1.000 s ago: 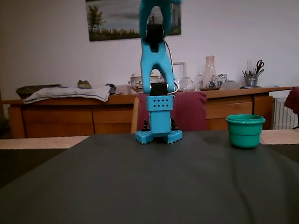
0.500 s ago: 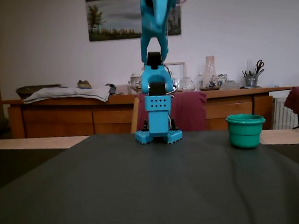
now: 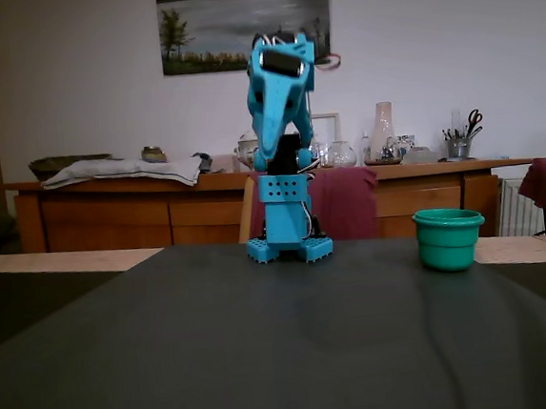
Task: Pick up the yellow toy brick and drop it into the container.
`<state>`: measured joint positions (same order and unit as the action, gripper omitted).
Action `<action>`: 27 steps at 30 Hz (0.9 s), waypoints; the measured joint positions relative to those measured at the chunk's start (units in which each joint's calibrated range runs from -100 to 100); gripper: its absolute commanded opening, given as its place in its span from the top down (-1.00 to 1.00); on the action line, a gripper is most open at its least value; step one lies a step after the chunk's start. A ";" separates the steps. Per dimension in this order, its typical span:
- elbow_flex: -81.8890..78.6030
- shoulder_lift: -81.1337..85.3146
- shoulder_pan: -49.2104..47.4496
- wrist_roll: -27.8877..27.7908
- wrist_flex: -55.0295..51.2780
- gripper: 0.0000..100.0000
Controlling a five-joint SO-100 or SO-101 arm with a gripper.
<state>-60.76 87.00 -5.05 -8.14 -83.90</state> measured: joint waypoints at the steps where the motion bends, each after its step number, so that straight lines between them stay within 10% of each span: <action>1: -1.81 1.27 -0.15 0.00 0.18 1.00; 27: -33.98 11.81 -2.82 0.37 12.67 1.00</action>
<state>-94.74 98.81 -7.87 -7.77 -71.23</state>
